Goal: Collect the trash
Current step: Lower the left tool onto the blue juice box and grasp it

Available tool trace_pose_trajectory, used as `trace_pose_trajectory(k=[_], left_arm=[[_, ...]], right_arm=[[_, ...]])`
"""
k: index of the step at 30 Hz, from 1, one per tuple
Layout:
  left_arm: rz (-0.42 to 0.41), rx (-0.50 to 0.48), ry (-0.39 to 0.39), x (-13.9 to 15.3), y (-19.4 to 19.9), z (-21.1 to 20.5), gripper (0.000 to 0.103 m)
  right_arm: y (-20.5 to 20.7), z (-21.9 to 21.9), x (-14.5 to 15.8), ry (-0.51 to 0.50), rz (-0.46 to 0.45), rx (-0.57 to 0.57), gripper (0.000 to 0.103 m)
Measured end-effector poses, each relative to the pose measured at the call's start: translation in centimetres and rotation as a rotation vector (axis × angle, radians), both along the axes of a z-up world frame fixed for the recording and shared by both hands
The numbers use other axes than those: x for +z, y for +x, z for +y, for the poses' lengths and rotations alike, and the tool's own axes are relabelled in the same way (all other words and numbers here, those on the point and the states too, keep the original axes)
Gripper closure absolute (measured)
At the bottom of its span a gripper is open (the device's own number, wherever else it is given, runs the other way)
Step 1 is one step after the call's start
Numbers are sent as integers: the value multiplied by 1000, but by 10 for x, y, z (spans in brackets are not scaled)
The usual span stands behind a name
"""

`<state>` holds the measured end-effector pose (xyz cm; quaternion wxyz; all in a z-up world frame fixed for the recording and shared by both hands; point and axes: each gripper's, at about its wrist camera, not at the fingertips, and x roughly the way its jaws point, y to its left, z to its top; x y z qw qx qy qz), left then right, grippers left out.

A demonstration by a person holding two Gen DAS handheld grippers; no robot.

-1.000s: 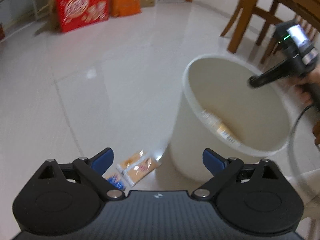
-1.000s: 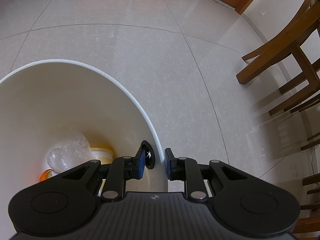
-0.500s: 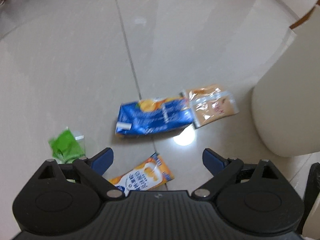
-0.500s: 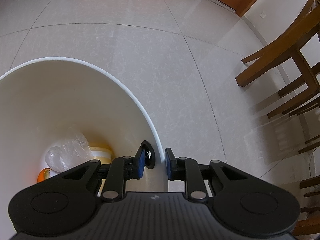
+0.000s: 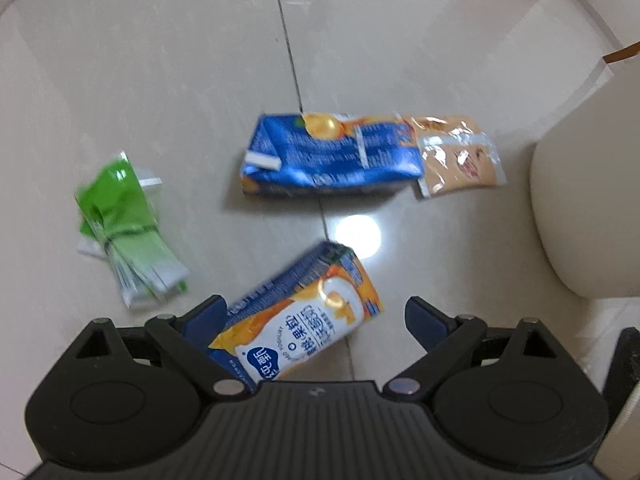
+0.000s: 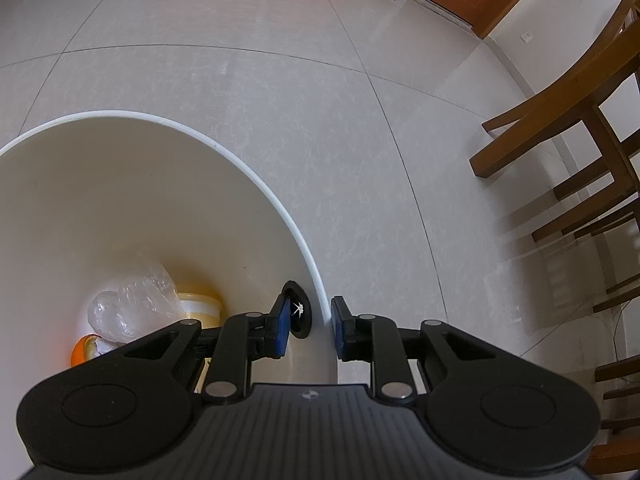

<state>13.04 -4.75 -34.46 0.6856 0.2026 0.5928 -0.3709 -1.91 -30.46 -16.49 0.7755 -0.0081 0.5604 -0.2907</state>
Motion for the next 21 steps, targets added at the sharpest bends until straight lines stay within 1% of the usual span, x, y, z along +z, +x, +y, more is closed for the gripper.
trace_pose_trajectory(k=[2, 4, 8, 14, 16, 17, 18, 21], left_arm=[[29, -6, -14, 1, -6, 3, 8], [22, -34, -12, 1, -14, 3, 8], [-30, -100, 13, -1, -28, 0, 7], [-130, -241, 82, -8, -42, -9, 7], [-138, -272, 100, -10, -45, -10, 7], [-134, -277, 102, -9, -47, -10, 7], [-119, -286, 87, -6, -50, -8, 8], [-57, -313, 24, 2, -58, -5, 7]], right_arm=[[0, 0, 0, 0, -1, 1, 77], [0, 0, 0, 0, 0, 1, 77], [1, 1, 0, -2, 1, 2, 77], [1, 0, 1, -1, 0, 2, 77], [1, 0, 2, -2, 0, 4, 77], [1, 0, 2, -2, 0, 3, 77], [1, 0, 2, -2, 0, 3, 77], [1, 0, 2, -2, 0, 2, 77]])
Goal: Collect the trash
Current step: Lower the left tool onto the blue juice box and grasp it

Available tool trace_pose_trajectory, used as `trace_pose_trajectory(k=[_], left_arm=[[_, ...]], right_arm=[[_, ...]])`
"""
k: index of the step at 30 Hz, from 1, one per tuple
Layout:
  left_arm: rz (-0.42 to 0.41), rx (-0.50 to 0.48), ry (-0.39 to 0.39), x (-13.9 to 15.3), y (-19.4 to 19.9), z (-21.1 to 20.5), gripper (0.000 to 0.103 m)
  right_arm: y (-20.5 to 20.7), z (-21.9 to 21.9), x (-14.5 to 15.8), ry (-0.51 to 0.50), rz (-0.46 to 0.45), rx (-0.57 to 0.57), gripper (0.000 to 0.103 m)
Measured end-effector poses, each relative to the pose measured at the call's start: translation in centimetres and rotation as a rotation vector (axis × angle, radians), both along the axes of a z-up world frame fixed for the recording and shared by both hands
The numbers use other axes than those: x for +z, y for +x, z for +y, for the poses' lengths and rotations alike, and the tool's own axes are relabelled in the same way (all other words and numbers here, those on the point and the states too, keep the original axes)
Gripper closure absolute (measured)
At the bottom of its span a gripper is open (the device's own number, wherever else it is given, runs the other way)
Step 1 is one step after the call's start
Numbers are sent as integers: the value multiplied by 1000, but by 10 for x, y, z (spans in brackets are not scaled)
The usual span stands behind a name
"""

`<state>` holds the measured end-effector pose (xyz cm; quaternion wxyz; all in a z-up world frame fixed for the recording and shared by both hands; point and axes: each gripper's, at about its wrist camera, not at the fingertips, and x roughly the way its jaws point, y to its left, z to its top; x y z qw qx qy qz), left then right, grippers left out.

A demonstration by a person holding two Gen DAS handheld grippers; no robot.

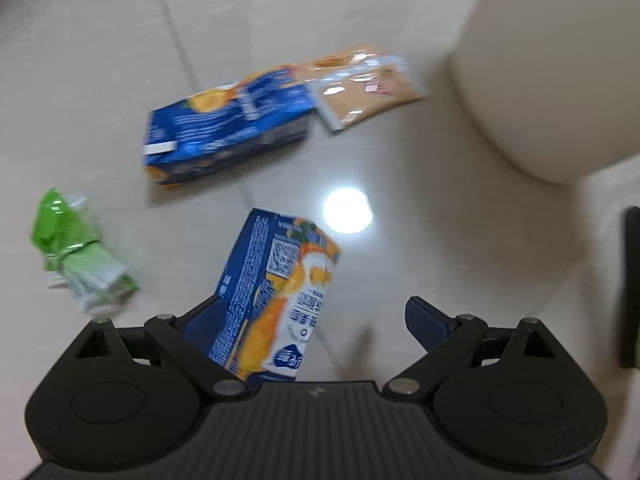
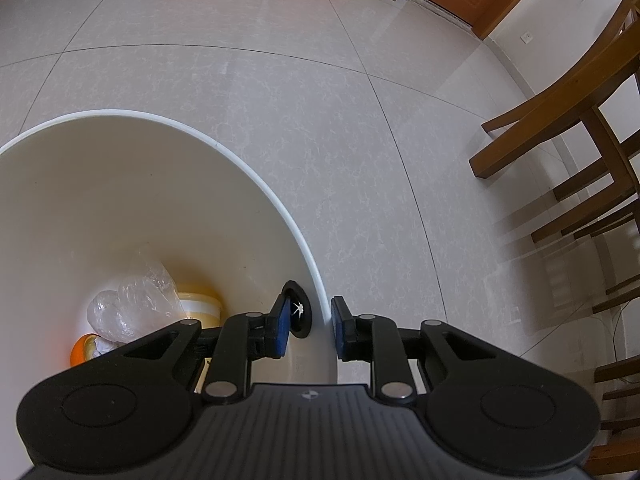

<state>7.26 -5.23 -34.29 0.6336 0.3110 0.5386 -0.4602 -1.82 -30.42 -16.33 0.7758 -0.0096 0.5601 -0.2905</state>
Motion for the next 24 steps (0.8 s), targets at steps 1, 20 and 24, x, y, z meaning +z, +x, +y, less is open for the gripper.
trace_pose_trajectory(k=[1, 20, 24], left_arm=[[9, -15, -10, 2, -3, 1, 7], [-158, -77, 82, -30, -10, -7, 26], [-138, -51, 59, -27, -11, -5, 42]], right_arm=[[0, 0, 0, -1, 1, 0, 77], [1, 3, -2, -13, 6, 2, 76], [2, 3, -3, -12, 7, 1, 76]])
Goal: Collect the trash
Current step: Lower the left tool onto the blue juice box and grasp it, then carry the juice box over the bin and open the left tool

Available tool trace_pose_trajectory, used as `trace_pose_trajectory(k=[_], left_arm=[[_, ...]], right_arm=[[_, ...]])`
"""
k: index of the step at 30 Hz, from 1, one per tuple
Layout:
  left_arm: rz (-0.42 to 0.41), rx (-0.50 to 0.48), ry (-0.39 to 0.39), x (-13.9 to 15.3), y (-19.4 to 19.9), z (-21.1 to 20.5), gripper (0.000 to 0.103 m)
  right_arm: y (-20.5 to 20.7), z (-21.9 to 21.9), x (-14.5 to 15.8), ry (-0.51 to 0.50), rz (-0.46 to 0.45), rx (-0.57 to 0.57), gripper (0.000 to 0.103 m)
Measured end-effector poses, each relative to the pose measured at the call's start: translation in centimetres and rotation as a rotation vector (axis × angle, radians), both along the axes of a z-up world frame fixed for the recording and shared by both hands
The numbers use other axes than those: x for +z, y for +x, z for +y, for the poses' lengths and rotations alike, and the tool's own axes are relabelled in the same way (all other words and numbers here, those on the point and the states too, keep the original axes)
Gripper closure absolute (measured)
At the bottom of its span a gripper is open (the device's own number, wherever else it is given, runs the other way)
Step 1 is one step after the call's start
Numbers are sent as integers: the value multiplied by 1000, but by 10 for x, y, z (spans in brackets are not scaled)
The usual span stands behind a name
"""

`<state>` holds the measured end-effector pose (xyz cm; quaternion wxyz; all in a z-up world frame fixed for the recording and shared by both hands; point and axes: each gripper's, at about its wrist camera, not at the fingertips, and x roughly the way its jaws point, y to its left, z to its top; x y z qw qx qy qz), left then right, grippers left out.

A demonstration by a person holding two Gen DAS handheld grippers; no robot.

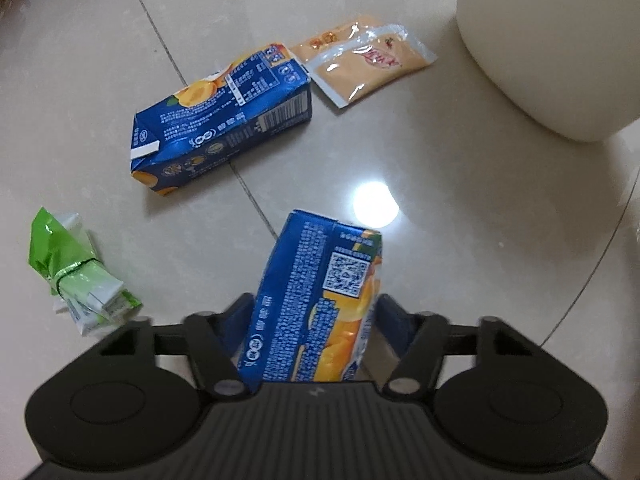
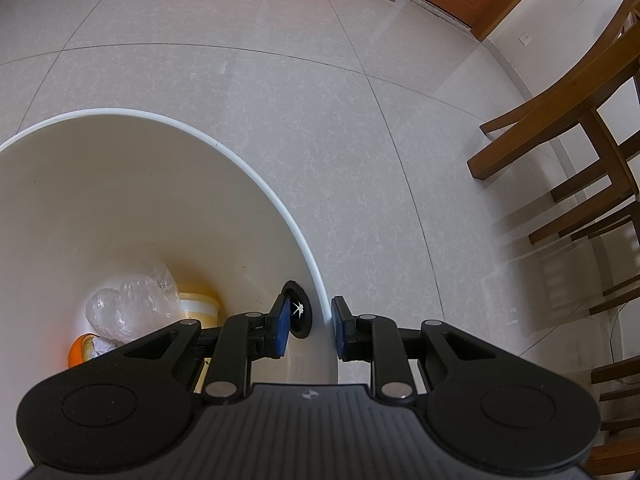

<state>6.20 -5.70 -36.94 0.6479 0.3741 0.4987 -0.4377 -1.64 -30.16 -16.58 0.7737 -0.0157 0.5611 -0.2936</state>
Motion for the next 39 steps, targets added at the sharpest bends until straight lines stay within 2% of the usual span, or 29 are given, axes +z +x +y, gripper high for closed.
trace_pose_trajectory(k=[5, 10, 14, 20, 24, 31, 34, 36, 39], left_arm=[[3, 4, 10, 7, -3, 1, 43], [32, 8, 16, 30, -5, -4, 46], [39, -20, -8, 58, -11, -12, 46], [43, -57, -78, 116, -18, -23, 46], [31, -113, -152, 176, -30, -40, 47], [-7, -252, -405, 316, -56, -76, 46], [3, -305, -483, 350, -69, -98, 46], [30, -326, -519, 358, -75, -116, 44], [36, -335, -537, 358, -88, -136, 27]], right_arm=[[0, 0, 0, 2, -2, -2, 76], [1, 1, 0, 3, -1, 0, 76], [1, -1, 1, 11, -2, -5, 76], [0, -3, 1, 12, -5, -3, 76], [-1, -4, 1, 20, -10, -5, 76], [-1, -5, 1, 31, -17, -14, 76], [-1, -5, 1, 32, -18, -15, 75], [-1, -4, 0, 31, -17, -16, 74], [0, -3, 0, 32, -17, -21, 74]])
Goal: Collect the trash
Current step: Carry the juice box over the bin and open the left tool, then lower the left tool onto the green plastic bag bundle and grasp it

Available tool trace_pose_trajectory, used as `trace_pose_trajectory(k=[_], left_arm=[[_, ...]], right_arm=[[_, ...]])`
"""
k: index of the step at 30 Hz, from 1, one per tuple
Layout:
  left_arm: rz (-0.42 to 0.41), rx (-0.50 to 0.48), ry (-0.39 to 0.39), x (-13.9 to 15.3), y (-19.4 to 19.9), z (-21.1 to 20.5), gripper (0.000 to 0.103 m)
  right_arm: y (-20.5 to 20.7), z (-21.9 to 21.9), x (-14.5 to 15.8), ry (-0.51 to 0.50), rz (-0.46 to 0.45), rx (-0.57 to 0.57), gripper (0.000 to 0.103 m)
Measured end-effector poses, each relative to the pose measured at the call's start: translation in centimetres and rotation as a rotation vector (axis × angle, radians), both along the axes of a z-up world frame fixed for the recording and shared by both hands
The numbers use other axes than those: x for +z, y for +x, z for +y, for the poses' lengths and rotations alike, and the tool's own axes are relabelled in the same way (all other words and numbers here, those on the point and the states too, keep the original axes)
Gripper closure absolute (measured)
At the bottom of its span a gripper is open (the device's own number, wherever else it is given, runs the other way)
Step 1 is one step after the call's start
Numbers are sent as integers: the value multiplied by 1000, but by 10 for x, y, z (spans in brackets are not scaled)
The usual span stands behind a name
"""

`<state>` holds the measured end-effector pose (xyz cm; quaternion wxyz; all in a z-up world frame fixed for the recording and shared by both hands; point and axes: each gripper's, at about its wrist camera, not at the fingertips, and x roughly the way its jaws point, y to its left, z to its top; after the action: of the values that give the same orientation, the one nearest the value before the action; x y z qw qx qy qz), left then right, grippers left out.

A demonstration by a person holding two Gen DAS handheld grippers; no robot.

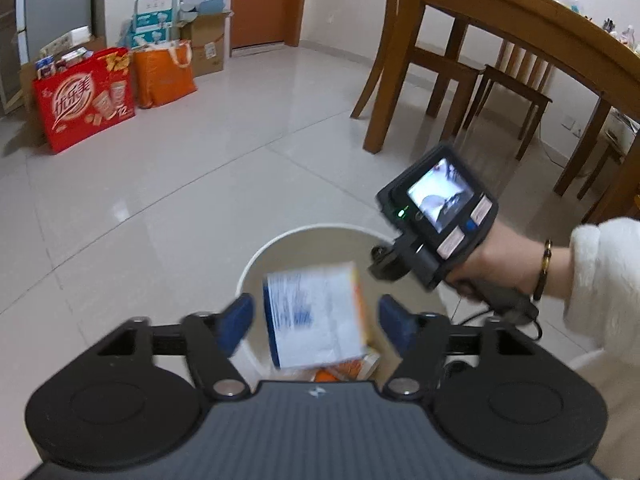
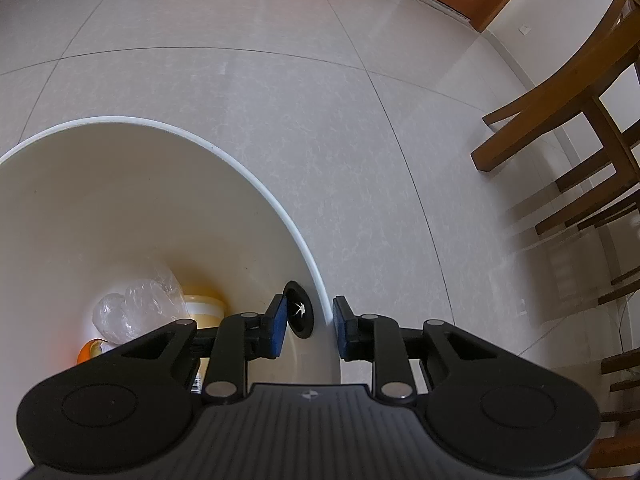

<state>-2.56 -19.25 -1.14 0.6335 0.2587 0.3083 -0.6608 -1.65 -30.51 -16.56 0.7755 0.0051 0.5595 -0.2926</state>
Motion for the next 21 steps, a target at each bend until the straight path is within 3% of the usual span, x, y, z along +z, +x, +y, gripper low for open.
trace_pose_trajectory(k=[7, 21], left_arm=[[-4, 1, 50, -31, -4, -3, 19], [-2, 207, 95, -64, 62, 43, 8]], right_arm=[[-1, 0, 1, 11, -5, 0, 74], [0, -1, 1, 6, 0, 2, 75]])
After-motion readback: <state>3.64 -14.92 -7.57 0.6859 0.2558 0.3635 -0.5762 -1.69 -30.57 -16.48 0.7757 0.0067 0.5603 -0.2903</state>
